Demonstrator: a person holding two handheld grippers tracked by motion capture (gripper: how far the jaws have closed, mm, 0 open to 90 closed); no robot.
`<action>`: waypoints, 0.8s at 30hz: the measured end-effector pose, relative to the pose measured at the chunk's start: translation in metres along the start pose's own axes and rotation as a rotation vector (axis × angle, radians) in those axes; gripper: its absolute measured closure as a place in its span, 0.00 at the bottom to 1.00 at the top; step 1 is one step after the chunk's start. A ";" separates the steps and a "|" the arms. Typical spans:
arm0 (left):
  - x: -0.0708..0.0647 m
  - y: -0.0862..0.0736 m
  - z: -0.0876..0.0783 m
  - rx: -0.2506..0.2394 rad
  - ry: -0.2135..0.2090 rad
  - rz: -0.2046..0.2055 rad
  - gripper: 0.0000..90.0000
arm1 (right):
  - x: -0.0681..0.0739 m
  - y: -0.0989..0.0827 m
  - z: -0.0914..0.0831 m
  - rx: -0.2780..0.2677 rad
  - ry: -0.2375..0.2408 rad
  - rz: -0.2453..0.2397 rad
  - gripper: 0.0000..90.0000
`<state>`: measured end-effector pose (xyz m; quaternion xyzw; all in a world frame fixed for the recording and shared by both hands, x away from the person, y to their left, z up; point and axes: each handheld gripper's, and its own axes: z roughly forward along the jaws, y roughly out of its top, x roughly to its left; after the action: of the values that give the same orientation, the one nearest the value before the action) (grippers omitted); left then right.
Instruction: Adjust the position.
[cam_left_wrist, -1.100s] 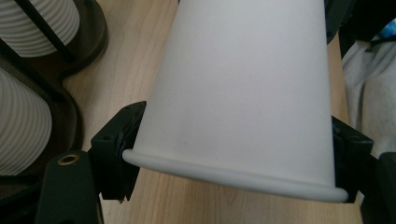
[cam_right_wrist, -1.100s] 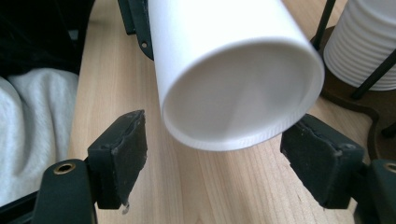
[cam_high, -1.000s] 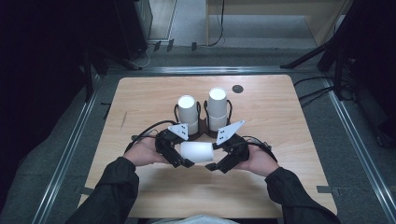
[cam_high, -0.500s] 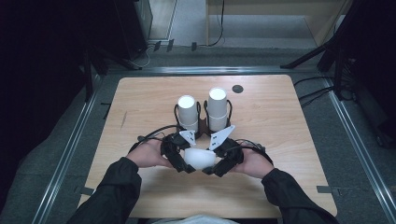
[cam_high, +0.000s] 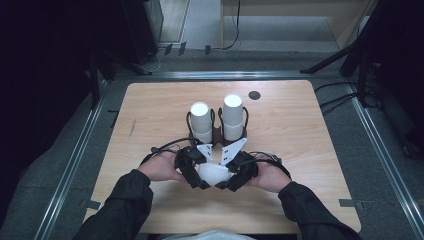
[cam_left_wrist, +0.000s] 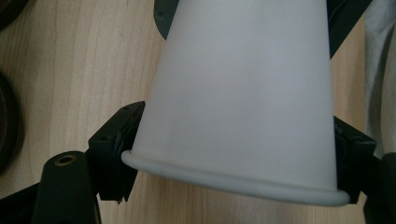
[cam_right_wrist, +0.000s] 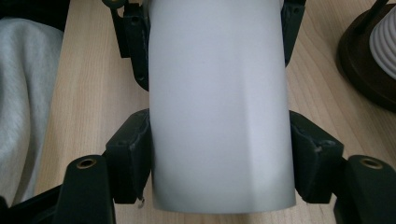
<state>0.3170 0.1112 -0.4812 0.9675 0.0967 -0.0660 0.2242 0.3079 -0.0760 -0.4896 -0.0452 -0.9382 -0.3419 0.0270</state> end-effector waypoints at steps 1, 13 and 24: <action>0.000 0.000 0.000 -0.006 -0.002 0.000 0.23 | 0.000 0.000 -0.001 0.000 0.000 0.002 0.36; 0.002 -0.005 -0.008 -0.098 0.037 -0.033 0.11 | -0.005 -0.001 -0.011 -0.057 -0.005 0.017 0.36; 0.000 -0.018 -0.021 -0.200 0.055 -0.069 0.11 | -0.013 0.000 -0.025 -0.129 0.010 0.034 0.36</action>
<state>0.3147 0.1367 -0.4700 0.9378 0.1419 -0.0371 0.3147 0.3215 -0.0935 -0.4715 -0.0613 -0.9131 -0.4016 0.0346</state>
